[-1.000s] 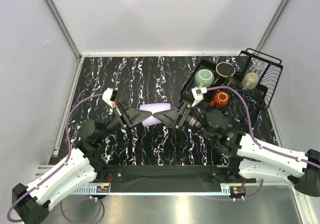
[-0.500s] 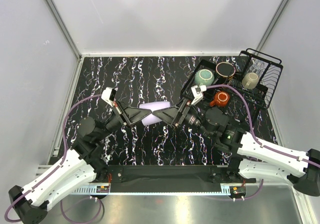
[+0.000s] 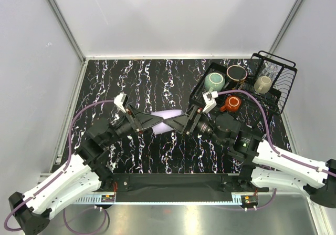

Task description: Load the cups into the dish rack

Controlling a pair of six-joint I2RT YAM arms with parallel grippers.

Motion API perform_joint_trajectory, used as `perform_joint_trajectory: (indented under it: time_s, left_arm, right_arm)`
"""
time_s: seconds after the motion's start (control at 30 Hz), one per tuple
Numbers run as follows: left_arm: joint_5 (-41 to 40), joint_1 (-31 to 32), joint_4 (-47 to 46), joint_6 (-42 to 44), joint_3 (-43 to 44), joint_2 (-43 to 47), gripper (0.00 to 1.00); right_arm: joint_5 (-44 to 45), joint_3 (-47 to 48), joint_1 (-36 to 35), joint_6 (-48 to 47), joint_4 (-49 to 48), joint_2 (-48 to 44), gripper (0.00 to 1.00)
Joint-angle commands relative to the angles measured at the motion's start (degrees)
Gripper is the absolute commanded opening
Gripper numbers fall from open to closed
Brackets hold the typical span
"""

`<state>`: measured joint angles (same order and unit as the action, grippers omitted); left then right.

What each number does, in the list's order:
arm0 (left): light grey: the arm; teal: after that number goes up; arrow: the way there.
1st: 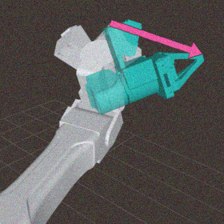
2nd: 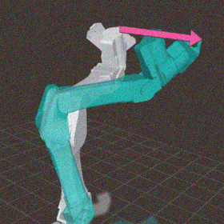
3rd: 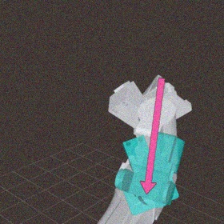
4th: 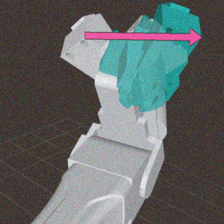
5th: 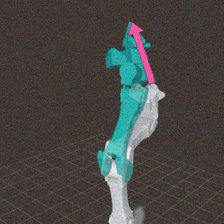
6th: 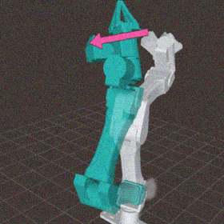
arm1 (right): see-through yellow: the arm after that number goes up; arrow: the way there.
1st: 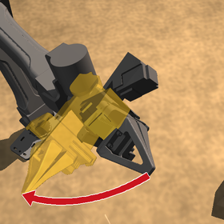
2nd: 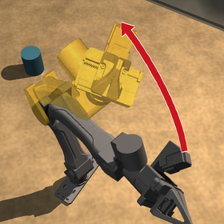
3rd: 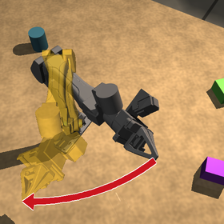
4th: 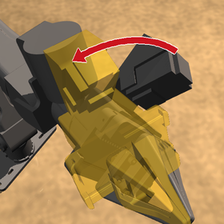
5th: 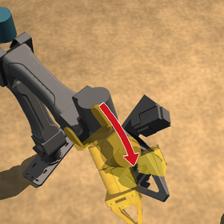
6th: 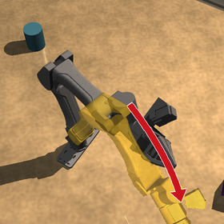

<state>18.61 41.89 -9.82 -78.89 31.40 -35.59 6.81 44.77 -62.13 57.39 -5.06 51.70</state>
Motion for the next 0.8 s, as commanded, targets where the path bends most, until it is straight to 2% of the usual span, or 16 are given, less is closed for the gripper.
perform_joint_trajectory:
  time_s: [0.0,0.13,0.27,0.37,0.5,0.6,0.67,0.7,0.73,0.77]
  left_arm:
    - [2.30,0.56,7.44,3.22,1.91,-1.32,0.68]
    - [4.06,0.56,7.28,3.74,1.83,-1.15,0.82]
    - [3.63,0.47,9.65,4.88,2.17,1.39,0.92]
    - [0.74,0.47,17.27,9.62,4.54,3.33,0.94]
    - [-9.08,0.39,32.89,18.31,8.58,5.00,0.94]
    - [-14.72,0.39,38.19,22.89,9.29,6.67,0.93]
    - [-15.97,0.39,40.31,24.83,10.43,7.03,0.93]
    - [-16.67,0.39,42.15,26.93,11.22,6.68,0.93]
    - [-16.85,0.39,42.86,28.08,12.62,6.68,0.93]
    - [-17.29,0.39,43.57,29.22,13.16,6.42,0.94]
  right_arm:
    - [1.10,2.42,-0.63,0.01,-2.76,-0.81,0.00]
    - [2.85,3.13,-0.62,-0.61,-0.57,-0.99,0.00]
    - [6.72,4.35,-0.62,-1.04,4.78,-1.43,0.00]
    - [11.46,6.81,-0.63,-2.80,13.56,-2.04,0.00]
    - [20.42,13.22,-0.54,-4.64,30.06,0.32,0.00]
    - [25.78,18.49,-0.54,-7.02,38.76,4.71,0.00]
    - [31.67,24.81,-0.28,-7.64,44.75,10.76,0.00]
    - [33.43,27.45,0.25,-7.81,51.31,13.31,0.00]
    - [35.62,32.95,1.12,-7.64,54.68,18.90,0.00]
    - [35.56,35.71,2.44,-7.64,57.85,21.75,0.00]
